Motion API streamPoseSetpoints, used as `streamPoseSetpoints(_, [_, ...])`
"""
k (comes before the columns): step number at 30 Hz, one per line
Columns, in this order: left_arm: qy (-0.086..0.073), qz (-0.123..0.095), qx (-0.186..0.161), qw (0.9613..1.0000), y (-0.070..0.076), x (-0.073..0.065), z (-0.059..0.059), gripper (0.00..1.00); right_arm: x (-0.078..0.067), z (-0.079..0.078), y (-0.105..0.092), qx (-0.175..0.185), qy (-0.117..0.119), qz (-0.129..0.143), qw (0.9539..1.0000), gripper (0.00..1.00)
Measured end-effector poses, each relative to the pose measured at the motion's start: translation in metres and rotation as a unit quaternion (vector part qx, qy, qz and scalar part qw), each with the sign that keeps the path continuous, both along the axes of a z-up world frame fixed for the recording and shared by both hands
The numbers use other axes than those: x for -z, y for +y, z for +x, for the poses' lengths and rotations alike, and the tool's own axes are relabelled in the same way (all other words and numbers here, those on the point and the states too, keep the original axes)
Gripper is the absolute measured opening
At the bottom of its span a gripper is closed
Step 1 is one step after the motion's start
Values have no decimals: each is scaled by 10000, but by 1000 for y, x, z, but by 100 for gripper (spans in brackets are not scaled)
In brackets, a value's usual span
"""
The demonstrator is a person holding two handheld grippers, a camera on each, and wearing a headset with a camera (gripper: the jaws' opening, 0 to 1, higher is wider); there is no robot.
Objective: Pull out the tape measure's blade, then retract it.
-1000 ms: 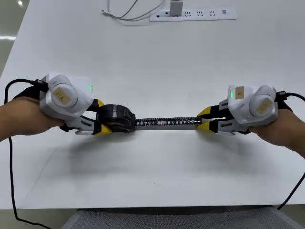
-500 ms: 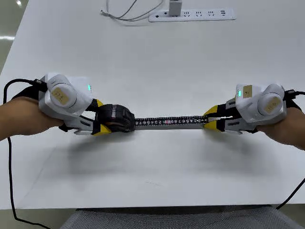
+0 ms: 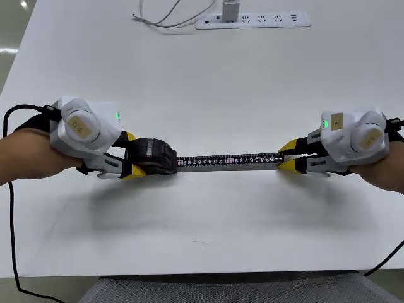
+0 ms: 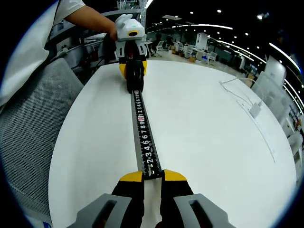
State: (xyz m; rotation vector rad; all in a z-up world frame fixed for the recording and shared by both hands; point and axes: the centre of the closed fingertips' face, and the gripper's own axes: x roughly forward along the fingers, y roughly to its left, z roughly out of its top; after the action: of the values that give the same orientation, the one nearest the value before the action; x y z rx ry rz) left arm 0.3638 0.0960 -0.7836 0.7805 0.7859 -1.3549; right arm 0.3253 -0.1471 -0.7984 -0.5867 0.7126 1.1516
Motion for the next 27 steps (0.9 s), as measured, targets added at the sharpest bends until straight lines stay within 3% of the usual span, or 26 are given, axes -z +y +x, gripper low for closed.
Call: streamPoseSetpoints(27, [-3,16,10,10000,0,0,0,27,1,-4,-37,48,-8,-248,9997,8])
